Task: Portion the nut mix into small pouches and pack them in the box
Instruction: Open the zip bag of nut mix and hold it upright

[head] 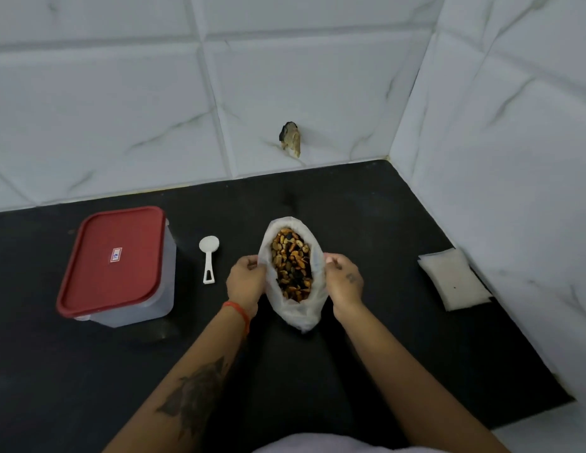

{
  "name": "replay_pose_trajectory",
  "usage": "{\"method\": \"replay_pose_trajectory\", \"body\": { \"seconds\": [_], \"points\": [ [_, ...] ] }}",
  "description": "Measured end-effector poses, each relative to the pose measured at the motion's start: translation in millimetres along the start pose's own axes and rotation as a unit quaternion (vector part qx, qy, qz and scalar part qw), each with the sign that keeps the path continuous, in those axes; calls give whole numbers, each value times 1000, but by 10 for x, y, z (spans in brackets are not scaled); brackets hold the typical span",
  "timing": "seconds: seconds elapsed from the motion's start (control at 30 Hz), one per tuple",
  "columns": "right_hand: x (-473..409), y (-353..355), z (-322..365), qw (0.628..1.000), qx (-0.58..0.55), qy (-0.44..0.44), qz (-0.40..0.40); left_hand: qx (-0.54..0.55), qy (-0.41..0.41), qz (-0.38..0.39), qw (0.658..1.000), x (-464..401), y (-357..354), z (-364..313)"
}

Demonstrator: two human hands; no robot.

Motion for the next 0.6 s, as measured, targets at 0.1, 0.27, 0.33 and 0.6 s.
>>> {"method": "replay_pose_trajectory", "body": {
  "seconds": [0.1, 0.27, 0.33, 0.6],
  "points": [
    [162, 15, -27, 997, 62, 24, 51, -47, -16, 115, 992, 356, -48, -143],
    [313, -42, -358, 988, -46, -82, 120, 124, 64, 128, 982, 746, -120, 25],
    [284, -32, -420, 982, -106, -96, 123, 156, 79, 68, 982, 753, -82, 113],
    [405, -56, -623, 924, -298, -146, 189, 227, 56, 57, 971, 820, -74, 331]
  ]
}}
Point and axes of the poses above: each hand's wrist, its own x-axis away from the middle knuckle, its own y-axis out of the back of the hand, z = x × y, the point moved 7 cm from there along -x, towards the middle knuckle, and after that the axes turned 11 degrees about -y, right-handed, at the moved point
